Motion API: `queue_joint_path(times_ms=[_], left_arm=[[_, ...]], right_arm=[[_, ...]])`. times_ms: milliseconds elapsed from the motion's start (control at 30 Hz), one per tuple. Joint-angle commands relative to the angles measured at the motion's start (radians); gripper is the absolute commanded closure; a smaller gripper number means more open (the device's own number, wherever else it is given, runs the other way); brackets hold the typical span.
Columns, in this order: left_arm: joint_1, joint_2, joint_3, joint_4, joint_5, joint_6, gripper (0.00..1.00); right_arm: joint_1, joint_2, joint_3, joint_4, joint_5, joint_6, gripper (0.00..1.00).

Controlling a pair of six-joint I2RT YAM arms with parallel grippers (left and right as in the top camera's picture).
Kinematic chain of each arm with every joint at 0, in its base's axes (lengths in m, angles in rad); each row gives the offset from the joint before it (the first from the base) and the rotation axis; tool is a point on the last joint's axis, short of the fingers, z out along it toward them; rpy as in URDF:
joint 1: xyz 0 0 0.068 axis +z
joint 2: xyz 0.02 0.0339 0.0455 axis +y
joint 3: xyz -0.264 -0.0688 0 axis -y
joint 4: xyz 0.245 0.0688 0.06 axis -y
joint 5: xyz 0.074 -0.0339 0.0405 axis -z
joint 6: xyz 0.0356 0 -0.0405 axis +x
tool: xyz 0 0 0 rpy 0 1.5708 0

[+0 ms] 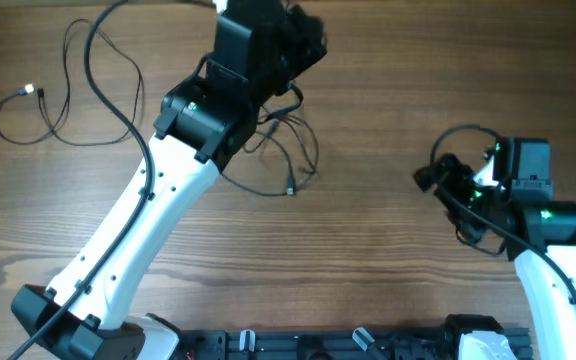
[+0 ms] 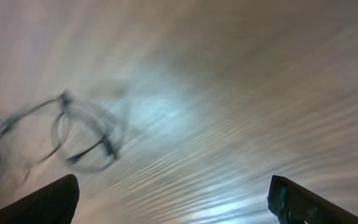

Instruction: Untangle cables

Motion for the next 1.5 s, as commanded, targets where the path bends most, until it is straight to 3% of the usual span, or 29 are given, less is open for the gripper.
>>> queue_joint_path(times_ms=[0,333,433,533,800,1033,1233,1367,1467], left_arm=[[-0.002,-0.028,0.002,0.114,0.148,0.185,0.96],[0.013,-0.076,0.002,0.444,0.155,0.208,0.96],[0.053,-0.1,0.002,0.457,0.088,0.208,0.96],[0.144,-0.116,0.002,0.401,-0.011,0.222,0.96],[0.419,-0.126,0.002,0.187,-0.02,0.237,0.96],[0.671,-0.242,0.002,-0.02,-0.023,0.237,0.96],[1.023,-0.367,0.002,-0.165,-0.023,0.236,0.96],[1.221,-0.371,0.002,-0.268,-0.025,0.227,0.96],[1.349,-0.343,0.002,-0.358,-0.079,0.157,0.96]], right_arm=[[0.026,0.039,-0.021,0.08,-0.204,-0.227,0.0],[0.238,0.244,-0.021,0.417,-0.258,-0.272,0.0],[0.283,0.322,-0.021,0.473,-0.238,-0.269,0.0],[0.295,0.39,-0.021,0.463,-0.216,-0.245,0.0],[0.295,0.456,-0.021,0.459,-0.189,-0.247,0.0],[0.295,0.456,-0.021,0.458,-0.172,-0.245,0.0],[0.295,0.456,-0.021,0.443,-0.173,-0.237,0.0],[0.295,0.456,-0.021,0.438,-0.173,-0.221,0.0],[0.295,0.456,-0.021,0.436,-0.173,-0.219,0.0]])
